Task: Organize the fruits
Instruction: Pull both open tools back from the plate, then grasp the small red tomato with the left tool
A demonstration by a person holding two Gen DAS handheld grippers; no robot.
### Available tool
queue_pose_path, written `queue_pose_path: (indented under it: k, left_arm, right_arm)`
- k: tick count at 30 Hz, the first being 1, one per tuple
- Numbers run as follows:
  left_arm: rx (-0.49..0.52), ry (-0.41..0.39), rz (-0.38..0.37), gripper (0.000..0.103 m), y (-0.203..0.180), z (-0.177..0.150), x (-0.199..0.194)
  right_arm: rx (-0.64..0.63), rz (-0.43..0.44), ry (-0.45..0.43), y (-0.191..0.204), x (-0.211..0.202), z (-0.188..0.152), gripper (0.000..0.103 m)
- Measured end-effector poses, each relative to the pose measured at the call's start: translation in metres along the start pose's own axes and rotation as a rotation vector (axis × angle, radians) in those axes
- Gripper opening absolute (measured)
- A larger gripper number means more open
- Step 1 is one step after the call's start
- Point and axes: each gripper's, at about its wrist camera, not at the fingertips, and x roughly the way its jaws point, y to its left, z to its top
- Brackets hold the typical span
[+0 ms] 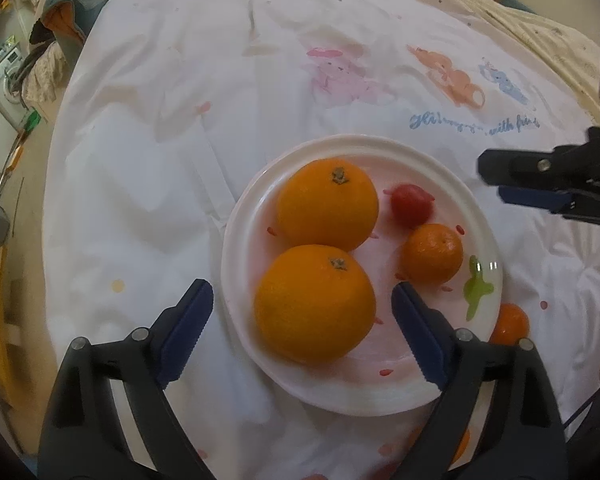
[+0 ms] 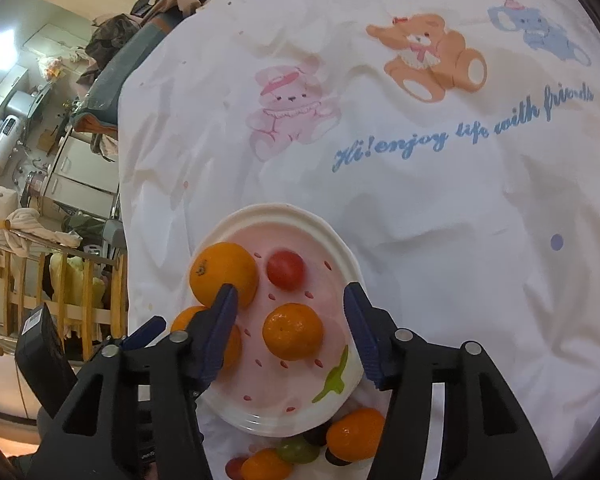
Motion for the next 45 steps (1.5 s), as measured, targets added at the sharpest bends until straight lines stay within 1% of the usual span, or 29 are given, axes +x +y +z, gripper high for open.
queue_pose_path:
  k: [7, 10, 11, 13, 16, 21, 26, 30, 34, 38, 43, 45]
  left_arm:
    - [0.014, -0.053, 0.000, 0.089, 0.000, 0.000, -0.016]
    - [0.007, -0.079, -0.026, 0.089, 0.003, -0.001, -0.026]
    - [0.005, -0.094, -0.046, 0.089, 0.005, -0.002, -0.032]
    - [0.004, -0.108, -0.047, 0.089, 0.007, -0.004, -0.041]
    - [-0.009, -0.113, -0.059, 0.090, 0.013, -0.007, -0.056]
    - [-0.034, -0.117, -0.067, 0.091, 0.024, -0.021, -0.078]
    - [-0.038, -0.101, -0.082, 0.091, 0.029, -0.038, -0.090]
    - [-0.030, -0.097, -0.099, 0.091, 0.026, -0.048, -0.097]
    - [0.012, -0.062, -0.121, 0.091, 0.016, -0.057, -0.094]
    - [0.082, 0.016, -0.161, 0.091, -0.001, -0.067, -0.081]
    - [0.175, 0.158, -0.184, 0.091, -0.028, -0.085, -0.056]
    - [0.229, 0.199, -0.175, 0.091, -0.041, -0.093, -0.046]
  right_arm:
    - [-0.001, 0.001, -0.039, 0.002, -0.020, -0.004, 0.062]
    - [0.008, 0.008, -0.061, 0.002, -0.034, -0.009, 0.062]
    - [0.011, 0.010, -0.070, 0.003, -0.041, -0.012, 0.063]
    - [0.009, 0.001, -0.086, 0.003, -0.051, -0.017, 0.063]
    - [0.017, -0.003, -0.113, 0.002, -0.067, -0.026, 0.065]
    - [0.060, 0.024, -0.152, -0.005, -0.091, -0.046, 0.065]
    - [0.088, 0.025, -0.164, -0.010, -0.105, -0.070, 0.065]
    - [0.110, 0.032, -0.166, -0.012, -0.111, -0.087, 0.065]
    - [0.133, 0.022, -0.171, -0.014, -0.114, -0.098, 0.066]
    - [0.133, -0.003, -0.170, -0.017, -0.115, -0.103, 0.067]
    - [0.139, -0.034, -0.149, -0.026, -0.114, -0.107, 0.067]
    - [0.147, -0.039, -0.145, -0.029, -0.113, -0.108, 0.067]
